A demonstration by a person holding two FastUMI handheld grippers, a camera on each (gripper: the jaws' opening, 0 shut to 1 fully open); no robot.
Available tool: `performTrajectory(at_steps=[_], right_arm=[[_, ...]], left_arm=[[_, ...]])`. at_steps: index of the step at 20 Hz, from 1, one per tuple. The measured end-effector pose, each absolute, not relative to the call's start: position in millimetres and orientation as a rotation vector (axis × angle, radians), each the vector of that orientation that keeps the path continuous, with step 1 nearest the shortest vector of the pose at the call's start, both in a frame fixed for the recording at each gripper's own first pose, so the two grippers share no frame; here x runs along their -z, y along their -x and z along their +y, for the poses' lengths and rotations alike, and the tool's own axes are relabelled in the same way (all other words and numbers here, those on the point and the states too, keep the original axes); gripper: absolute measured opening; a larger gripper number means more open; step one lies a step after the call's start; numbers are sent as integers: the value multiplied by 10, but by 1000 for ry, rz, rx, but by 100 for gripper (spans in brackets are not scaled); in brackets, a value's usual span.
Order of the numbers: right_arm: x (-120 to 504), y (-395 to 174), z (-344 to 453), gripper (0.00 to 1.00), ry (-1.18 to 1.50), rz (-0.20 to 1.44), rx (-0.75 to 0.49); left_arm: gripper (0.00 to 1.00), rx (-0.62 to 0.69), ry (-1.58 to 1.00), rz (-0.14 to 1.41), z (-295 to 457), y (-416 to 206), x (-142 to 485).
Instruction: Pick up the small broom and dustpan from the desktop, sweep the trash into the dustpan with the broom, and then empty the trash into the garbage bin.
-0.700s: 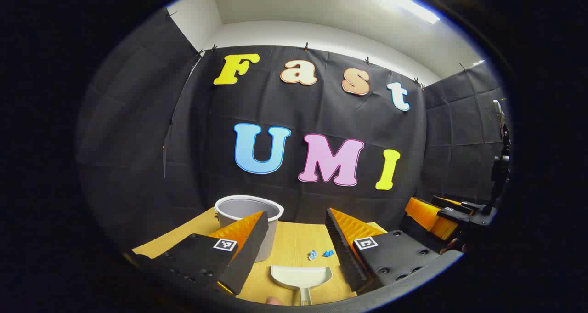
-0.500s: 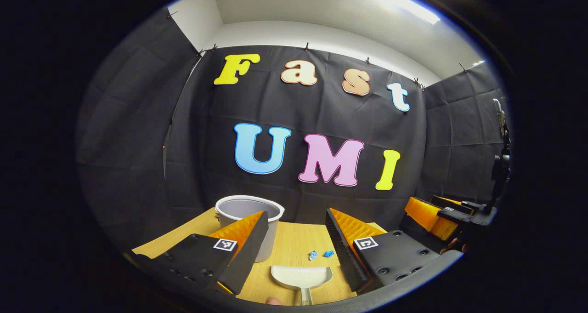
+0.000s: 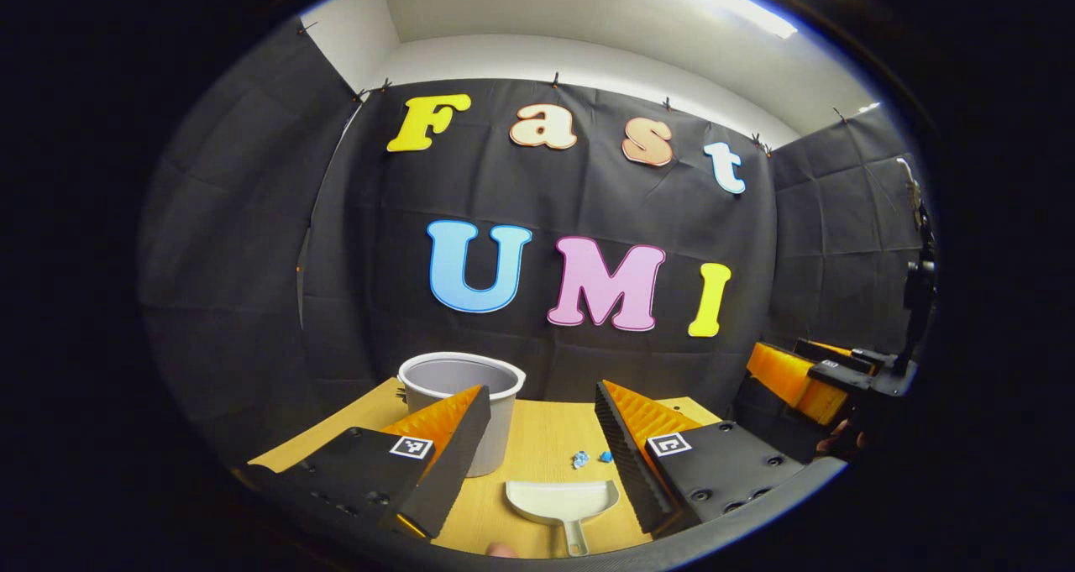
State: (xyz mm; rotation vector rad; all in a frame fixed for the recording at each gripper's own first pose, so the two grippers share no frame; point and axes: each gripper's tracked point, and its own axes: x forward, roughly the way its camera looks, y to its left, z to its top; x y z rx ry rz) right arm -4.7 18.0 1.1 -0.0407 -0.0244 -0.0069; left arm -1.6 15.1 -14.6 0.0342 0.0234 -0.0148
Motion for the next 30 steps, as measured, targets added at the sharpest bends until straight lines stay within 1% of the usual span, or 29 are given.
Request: performTrajectory(at_steps=[13,19,26,30], right_arm=[[89,8,161,96,22,3,36],[180,35,52,96,32,26,57],[391,-155,-46,96,12,93,59],[489,-295,-111,96,20,122,47]], left_arm=[[75,57,-46,28,83,-35,206],[75,83,2,99,0,-118,429],[76,78,-7,172,-43,-319,685],[76,82,-27,291,-99,-449,1153]])
